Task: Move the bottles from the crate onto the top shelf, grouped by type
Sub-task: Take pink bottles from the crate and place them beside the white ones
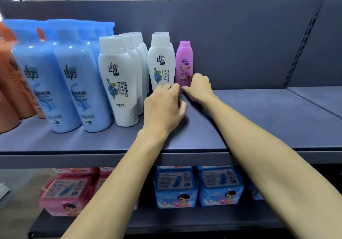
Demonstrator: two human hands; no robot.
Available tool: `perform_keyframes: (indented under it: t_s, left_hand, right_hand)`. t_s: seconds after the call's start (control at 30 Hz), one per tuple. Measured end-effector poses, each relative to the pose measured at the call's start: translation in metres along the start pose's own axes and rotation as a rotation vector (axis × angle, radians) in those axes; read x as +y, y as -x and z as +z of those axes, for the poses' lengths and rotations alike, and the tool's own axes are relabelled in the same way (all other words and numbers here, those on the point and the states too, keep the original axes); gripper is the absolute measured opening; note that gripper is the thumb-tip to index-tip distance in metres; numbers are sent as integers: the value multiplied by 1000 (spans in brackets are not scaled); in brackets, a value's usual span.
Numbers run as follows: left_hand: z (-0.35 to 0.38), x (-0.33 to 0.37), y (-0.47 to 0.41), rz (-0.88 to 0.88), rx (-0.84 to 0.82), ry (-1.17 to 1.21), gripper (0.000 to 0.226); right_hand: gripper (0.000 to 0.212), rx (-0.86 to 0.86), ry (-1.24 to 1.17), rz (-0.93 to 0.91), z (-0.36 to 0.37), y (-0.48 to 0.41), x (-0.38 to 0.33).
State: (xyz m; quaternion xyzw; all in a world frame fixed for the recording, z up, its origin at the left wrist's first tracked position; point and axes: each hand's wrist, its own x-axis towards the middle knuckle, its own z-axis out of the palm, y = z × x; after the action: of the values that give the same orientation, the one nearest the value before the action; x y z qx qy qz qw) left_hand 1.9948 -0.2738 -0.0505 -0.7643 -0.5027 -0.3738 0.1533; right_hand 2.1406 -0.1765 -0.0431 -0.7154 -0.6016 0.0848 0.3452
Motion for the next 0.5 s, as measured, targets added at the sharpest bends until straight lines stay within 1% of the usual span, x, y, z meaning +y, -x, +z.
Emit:
perform_keyframes:
  t_s: [0.17, 0.33, 0.43, 0.5]
  left_hand:
    - [0, 1, 0, -9, -8, 26, 17]
    - [0, 3, 1, -17, -15, 32, 16]
    - [0, 2, 1, -21, -14, 34, 16]
    - [-1, 2, 1, -21, -28, 38, 17]
  right_hand:
    - [47, 41, 2, -18, 0, -1, 3]
    - [49, 70, 54, -47, -2, 8, -3]
    - [51, 81, 89, -49, -12, 17, -5]
    - [48, 84, 98, -44, -22, 27, -5]
